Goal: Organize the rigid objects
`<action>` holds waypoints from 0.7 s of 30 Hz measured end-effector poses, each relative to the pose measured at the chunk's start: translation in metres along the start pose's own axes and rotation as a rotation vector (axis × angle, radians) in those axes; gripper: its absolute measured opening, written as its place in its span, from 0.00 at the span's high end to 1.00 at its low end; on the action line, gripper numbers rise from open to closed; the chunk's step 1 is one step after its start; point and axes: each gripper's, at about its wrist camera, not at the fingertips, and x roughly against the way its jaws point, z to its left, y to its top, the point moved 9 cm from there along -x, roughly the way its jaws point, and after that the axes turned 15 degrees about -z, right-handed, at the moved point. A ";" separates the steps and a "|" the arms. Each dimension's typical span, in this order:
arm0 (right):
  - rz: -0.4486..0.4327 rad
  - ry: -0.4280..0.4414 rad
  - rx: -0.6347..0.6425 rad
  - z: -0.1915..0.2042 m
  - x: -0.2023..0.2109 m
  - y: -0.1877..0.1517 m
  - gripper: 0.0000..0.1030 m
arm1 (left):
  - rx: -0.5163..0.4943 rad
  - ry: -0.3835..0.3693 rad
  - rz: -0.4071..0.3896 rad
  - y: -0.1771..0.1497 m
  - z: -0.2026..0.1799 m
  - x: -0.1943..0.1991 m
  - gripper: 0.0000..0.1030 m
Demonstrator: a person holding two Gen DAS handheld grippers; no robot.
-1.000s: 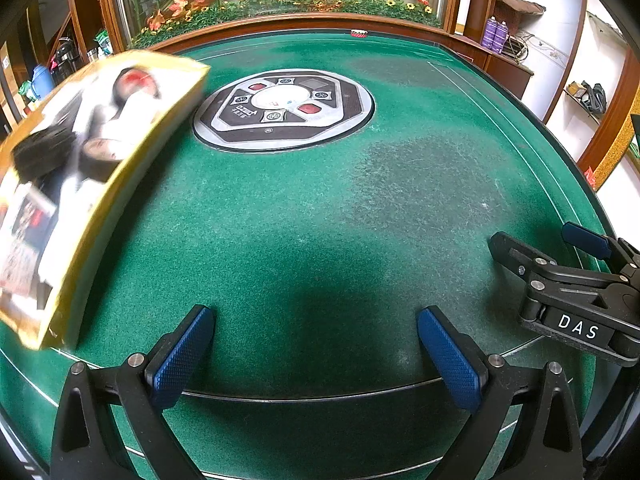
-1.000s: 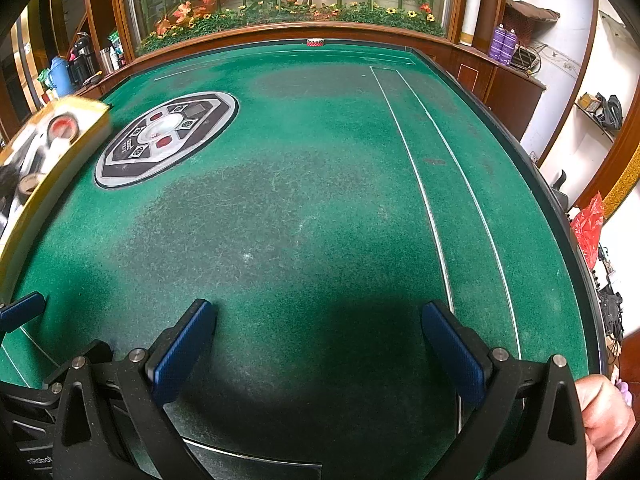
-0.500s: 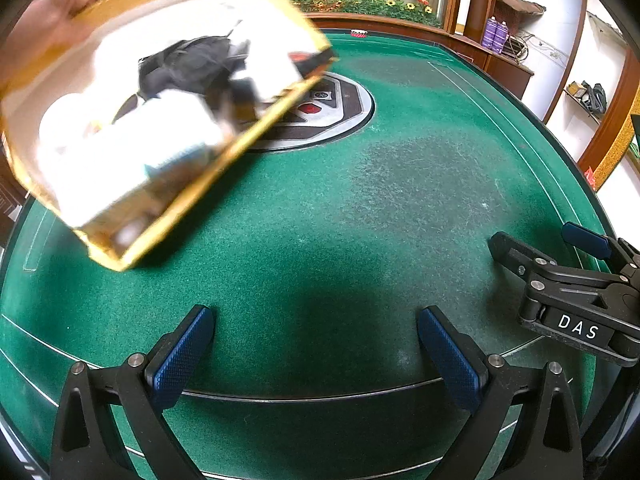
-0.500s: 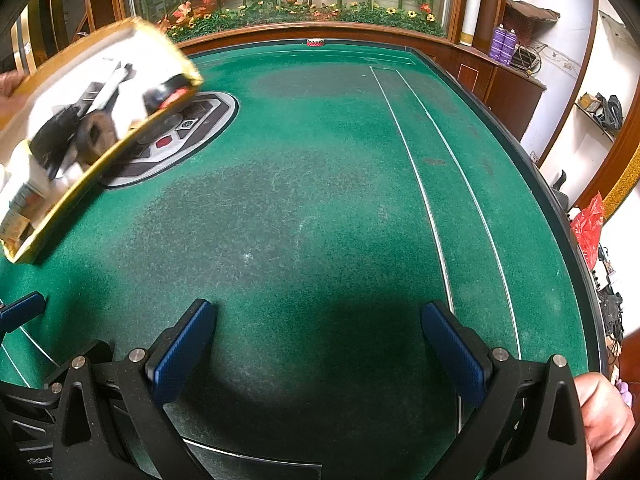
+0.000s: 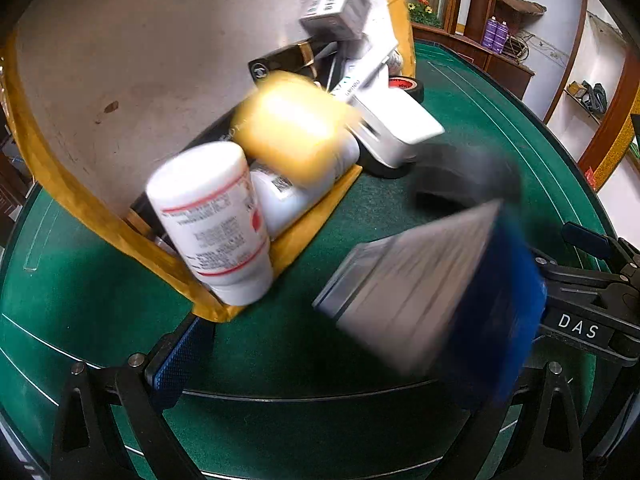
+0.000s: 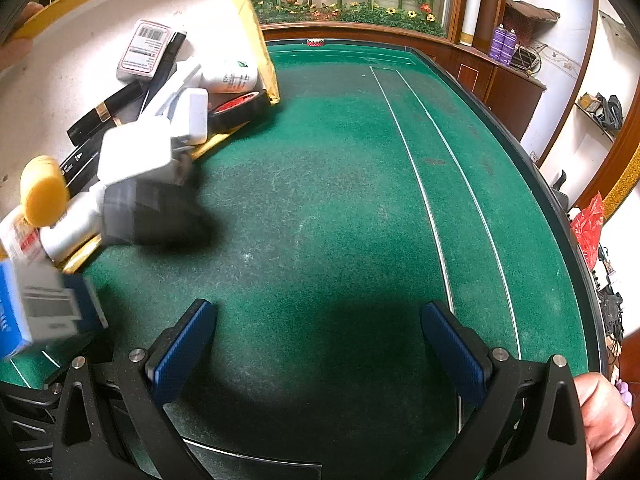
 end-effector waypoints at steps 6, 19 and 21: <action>0.001 0.000 0.000 0.000 0.000 0.000 0.00 | 0.005 0.004 -0.002 -0.002 0.002 -0.002 0.00; 0.001 0.000 0.001 0.001 -0.001 0.000 0.00 | 0.007 0.005 -0.004 -0.005 0.003 -0.001 0.00; 0.001 0.000 0.001 0.001 -0.001 0.000 0.00 | 0.006 0.005 -0.004 -0.005 0.003 -0.001 0.00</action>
